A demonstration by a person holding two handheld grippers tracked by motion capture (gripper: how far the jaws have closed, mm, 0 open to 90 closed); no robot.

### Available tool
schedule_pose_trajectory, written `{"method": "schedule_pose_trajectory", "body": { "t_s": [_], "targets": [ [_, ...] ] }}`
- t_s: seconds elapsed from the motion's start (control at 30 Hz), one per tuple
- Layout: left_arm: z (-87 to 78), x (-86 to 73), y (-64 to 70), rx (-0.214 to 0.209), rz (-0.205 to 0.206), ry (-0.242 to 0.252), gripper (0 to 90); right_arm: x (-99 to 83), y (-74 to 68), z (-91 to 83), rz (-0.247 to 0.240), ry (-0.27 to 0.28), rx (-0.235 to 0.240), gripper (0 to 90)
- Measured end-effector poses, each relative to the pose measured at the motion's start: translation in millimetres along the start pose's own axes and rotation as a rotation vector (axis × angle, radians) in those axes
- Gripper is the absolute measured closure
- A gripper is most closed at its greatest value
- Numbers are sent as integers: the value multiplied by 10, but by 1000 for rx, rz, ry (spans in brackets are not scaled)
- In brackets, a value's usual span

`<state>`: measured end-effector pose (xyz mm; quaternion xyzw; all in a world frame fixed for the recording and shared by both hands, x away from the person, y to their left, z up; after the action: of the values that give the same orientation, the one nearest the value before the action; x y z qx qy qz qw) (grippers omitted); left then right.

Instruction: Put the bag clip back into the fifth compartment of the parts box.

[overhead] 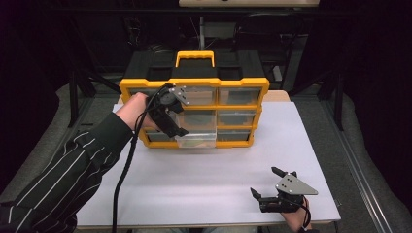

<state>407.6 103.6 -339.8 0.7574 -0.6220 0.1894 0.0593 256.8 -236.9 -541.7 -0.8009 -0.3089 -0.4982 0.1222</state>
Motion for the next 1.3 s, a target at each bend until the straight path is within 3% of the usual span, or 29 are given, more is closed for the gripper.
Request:
{"method": "schedule_pose_trajectory", "body": {
  "t_s": [0.43,0.83,1.3],
  "targets": [
    [-131,-368,68,27,-25,9,71,-3,1,-4,3,0,-1,17],
    [-92,-649,138,66,-61,-14,21,0,-2,-1,-1,2,-5,17],
    [58,-878,229,73,-87,-25,3,3,-7,2,-1,1,-7,17]
  ]
}}
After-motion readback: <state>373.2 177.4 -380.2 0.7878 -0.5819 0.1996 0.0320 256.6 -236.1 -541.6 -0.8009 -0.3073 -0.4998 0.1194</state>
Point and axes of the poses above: each handheld gripper's, and its own axes: z roughly forward along the jaws, x roughly out of its top, y roughly to its right, the point moved 2 cm from there along z, roughly forward along the jaws, and after that the axes turned 6 degrees about -y, right-handed, at the moved point
